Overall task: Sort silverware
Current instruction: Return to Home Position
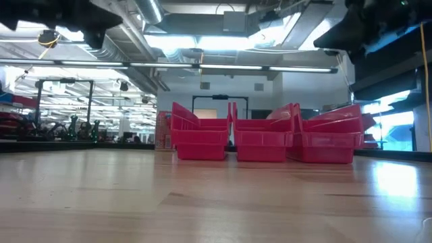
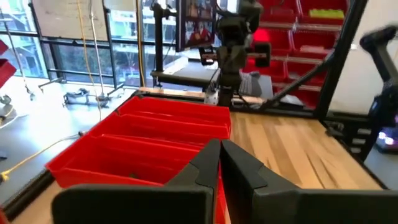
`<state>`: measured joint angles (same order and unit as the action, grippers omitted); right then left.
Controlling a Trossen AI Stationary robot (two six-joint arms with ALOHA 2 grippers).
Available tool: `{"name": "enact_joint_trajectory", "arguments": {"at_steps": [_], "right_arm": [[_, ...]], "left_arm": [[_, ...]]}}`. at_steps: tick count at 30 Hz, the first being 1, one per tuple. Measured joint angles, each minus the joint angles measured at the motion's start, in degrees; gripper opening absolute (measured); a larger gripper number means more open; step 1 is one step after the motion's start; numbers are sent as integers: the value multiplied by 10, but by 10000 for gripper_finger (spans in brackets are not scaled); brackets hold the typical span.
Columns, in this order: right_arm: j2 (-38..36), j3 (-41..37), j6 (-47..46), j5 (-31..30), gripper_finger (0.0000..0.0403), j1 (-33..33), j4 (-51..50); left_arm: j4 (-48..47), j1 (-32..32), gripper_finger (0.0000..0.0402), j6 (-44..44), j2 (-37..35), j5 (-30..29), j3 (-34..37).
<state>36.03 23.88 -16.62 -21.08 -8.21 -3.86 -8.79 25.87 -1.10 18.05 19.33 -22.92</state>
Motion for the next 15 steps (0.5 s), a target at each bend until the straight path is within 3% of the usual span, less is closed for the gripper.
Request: {"name": "enact_joint_trajectory", "arguments": {"at_steps": [9,15], "right_arm": [[-88,-103,33,44,0,0,106],[-155,-147,51,110,0,0,135]], "left_arm": [[39,0,0,-14,-37,8,47],[42,1,0,-12,-49,35,60]]}}
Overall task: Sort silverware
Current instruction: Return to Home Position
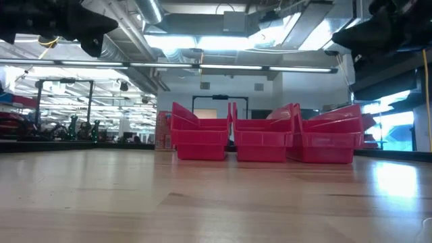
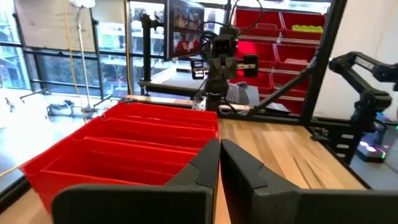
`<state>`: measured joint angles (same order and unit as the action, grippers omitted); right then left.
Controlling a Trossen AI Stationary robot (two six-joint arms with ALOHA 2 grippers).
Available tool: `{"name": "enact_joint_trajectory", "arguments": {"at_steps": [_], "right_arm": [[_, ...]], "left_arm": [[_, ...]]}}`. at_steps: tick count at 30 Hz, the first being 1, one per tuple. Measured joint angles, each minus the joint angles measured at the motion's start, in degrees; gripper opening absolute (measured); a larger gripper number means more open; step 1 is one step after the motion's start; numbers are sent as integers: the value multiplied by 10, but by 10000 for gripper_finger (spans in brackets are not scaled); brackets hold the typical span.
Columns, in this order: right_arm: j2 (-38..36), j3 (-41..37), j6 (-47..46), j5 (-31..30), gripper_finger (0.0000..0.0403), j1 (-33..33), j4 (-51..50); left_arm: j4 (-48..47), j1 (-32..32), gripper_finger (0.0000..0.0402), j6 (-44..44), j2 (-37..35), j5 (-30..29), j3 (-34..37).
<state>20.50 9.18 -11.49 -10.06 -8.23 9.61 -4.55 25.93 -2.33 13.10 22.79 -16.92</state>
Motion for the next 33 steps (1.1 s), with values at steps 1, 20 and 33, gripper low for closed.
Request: {"name": "enact_joint_trajectory", "arguments": {"at_steps": [1,20,33], "right_arm": [[-10,-5,0,8,0,0,-3],[-178,-87,-5,48,0,0,-19],[-190,-87,-26,100,0,0,-52]], "left_arm": [[3,0,0,2,0,8,3],[28,0,0,12,0,86,15],[68,0,0,-20,0,84,53]]}}
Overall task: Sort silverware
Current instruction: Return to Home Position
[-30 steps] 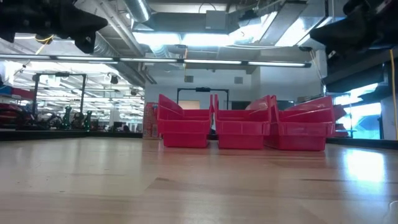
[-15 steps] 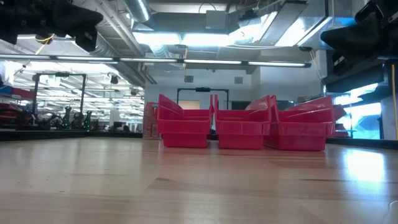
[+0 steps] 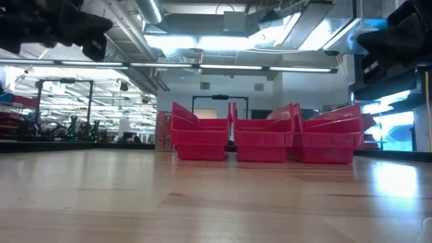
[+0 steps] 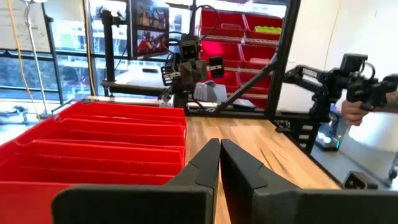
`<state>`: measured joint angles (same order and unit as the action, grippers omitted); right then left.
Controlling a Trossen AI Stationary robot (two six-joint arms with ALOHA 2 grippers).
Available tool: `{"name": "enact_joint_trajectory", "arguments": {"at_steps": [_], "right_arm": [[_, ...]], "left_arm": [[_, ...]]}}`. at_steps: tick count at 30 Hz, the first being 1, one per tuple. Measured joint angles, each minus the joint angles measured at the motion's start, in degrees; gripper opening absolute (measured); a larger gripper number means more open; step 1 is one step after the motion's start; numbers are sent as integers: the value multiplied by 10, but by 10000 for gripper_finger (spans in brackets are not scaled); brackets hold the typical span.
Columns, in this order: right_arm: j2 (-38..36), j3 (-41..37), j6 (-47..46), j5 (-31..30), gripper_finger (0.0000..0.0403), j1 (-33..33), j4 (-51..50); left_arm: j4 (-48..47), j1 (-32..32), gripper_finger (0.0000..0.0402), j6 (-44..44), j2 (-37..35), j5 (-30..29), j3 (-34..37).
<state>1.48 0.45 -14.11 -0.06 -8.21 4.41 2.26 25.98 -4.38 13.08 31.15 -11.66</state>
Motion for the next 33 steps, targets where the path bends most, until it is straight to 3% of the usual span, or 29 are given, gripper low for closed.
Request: {"name": "enact_joint_trajectory", "arguments": {"at_steps": [5,12,18,26,33], "right_arm": [[0,0,-7,-17,0,0,1],[0,0,-38,-12,0,0,0],[0,0,-37,-21,0,0,1],[-3,0,-36,-31,0,0,2],[-3,0,-39,-34,0,0,2]], "left_arm": [[128,-1,0,-45,-9,6,42],[48,-1,0,-46,-50,25,44],[-19,-1,0,-31,-132,7,44],[-37,-22,0,-31,-129,-12,42],[-24,-90,0,-31,-129,-21,42]]}}
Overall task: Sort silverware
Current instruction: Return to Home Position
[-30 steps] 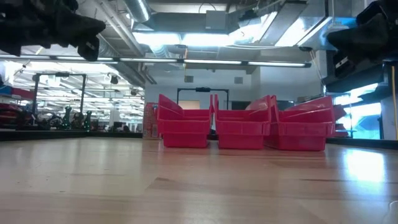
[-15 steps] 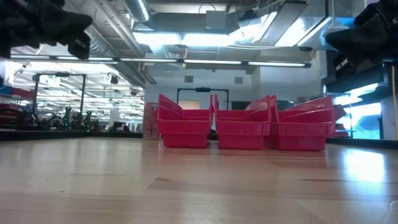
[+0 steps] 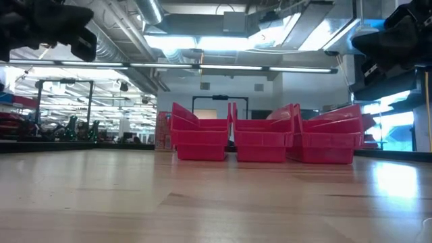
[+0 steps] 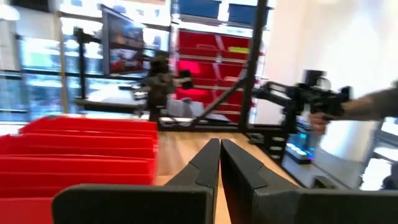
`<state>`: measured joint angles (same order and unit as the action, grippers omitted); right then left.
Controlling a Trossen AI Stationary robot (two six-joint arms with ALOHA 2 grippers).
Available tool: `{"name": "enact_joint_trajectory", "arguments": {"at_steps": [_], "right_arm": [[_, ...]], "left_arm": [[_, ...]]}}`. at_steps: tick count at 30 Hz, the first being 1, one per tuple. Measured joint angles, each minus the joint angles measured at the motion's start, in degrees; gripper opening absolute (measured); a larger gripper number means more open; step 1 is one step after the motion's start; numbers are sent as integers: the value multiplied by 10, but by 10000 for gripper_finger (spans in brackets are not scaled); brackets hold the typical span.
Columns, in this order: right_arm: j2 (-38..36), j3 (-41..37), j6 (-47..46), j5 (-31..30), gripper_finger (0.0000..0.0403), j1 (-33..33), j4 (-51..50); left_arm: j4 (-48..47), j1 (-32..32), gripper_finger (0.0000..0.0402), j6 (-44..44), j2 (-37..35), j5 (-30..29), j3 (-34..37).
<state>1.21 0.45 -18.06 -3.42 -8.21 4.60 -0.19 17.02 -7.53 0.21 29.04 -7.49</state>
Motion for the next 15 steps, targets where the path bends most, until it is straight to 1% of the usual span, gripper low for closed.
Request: {"name": "enact_joint_trajectory", "arguments": {"at_steps": [3,4,6,8,12,15], "right_arm": [[0,0,-10,0,0,0,0],[0,0,-10,0,0,0,0],[0,0,-9,0,0,0,0],[0,0,-8,-2,0,0,0],[0,0,-8,-6,0,0,-2],[0,0,-8,-15,0,0,-2]], "left_arm": [[1,-38,0,4,0,-9,0],[0,-48,0,15,0,-24,0],[-2,-61,0,37,0,-75,0],[-6,-69,0,41,0,-115,0],[-56,-77,0,2,0,-180,0],[-69,-77,0,-7,0,-193,2]]}}
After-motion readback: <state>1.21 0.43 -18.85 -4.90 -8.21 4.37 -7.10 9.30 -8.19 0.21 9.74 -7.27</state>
